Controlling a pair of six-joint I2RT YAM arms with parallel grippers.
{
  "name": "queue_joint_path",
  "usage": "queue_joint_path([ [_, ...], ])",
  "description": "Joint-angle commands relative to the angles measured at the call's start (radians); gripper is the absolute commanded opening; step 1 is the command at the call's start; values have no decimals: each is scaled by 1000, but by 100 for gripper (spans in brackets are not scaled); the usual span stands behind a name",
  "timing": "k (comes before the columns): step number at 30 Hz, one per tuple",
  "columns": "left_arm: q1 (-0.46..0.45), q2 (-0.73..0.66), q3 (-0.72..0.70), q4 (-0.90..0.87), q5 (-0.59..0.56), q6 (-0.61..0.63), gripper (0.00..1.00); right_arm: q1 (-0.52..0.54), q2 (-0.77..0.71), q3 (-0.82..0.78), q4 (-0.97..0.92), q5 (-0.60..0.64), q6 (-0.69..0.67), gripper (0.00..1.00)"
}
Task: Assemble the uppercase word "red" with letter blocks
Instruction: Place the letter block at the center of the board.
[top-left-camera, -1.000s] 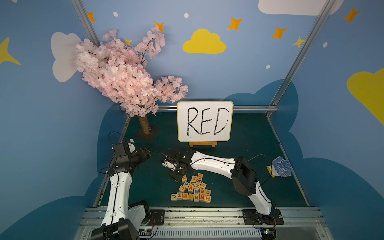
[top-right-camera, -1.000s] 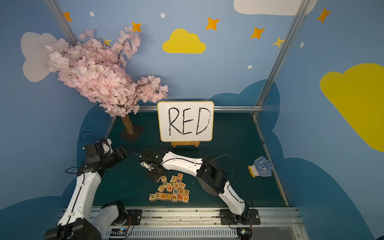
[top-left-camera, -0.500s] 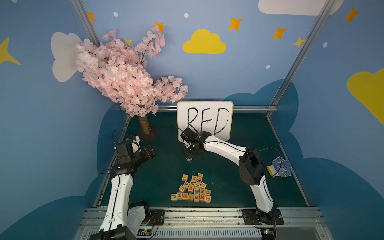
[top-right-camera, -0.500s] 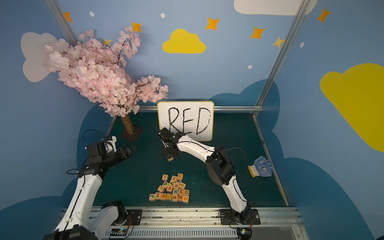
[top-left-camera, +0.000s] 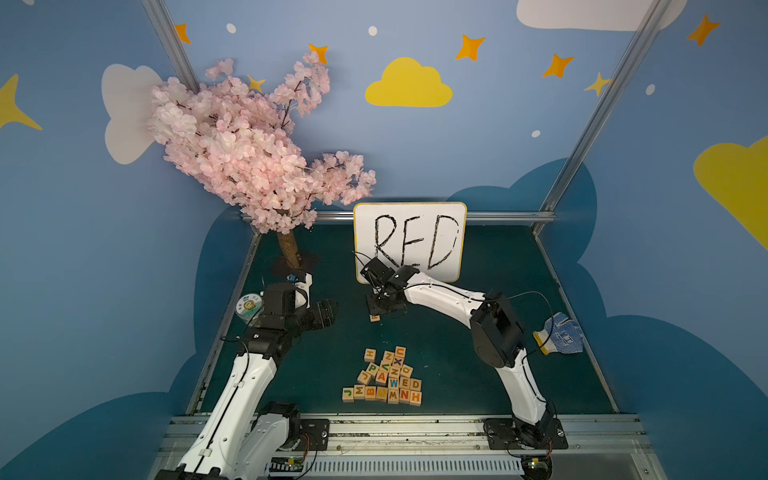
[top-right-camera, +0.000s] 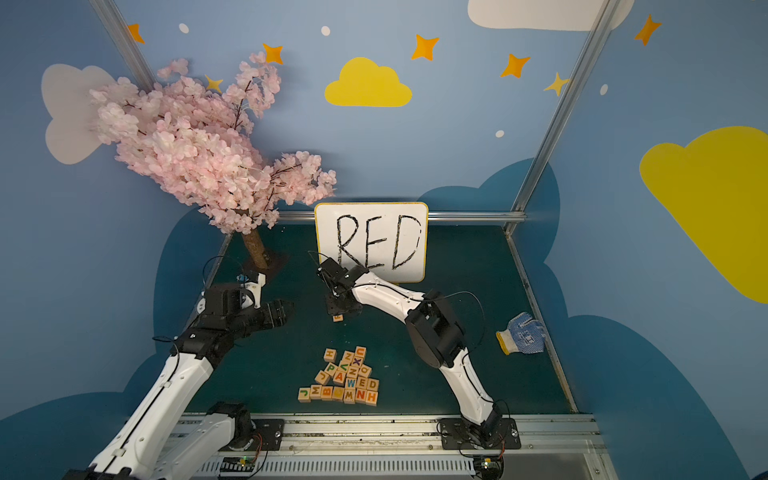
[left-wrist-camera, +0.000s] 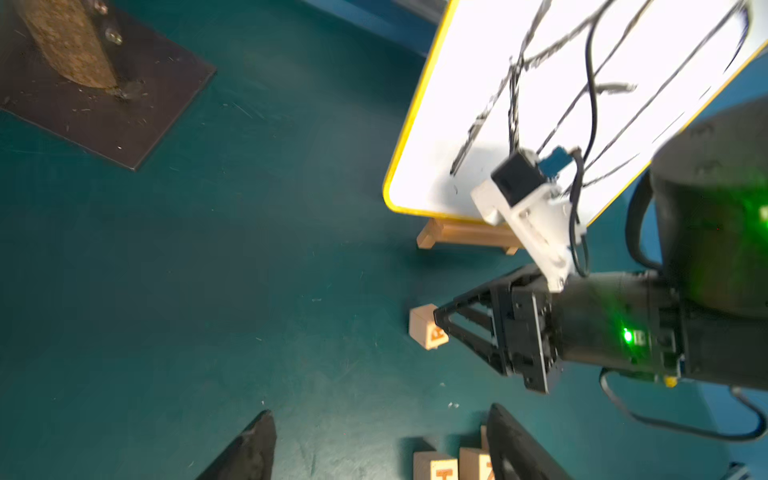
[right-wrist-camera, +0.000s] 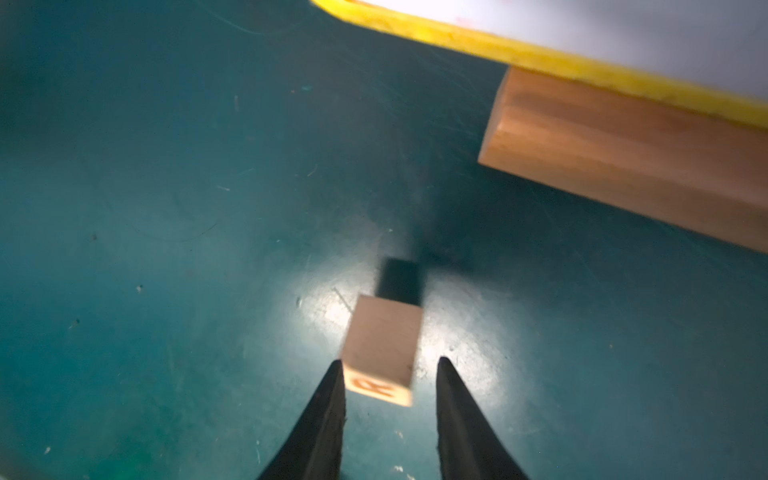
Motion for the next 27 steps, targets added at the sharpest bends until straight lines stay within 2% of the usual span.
queue_joint_path([
  [1,-44,7,46,-43,-102,32,78,6,35,-2,-3,36,62,37],
  [6,-64,27,80,-33,-120,43,78,8,48,-2,-4,26,63,37],
  [11,-65,44,115,-32,-113,70,79,-2,5,1,-18,8,-31,42],
  [16,-59,70,149,-14,-117,115,81,-22,-58,-15,-23,-76,-241,44],
  [21,-42,118,180,15,-42,140,81,-29,-103,-37,-23,-164,-509,45],
  [27,-33,95,126,31,43,79,82,-24,-112,-22,-59,-202,-739,46],
])
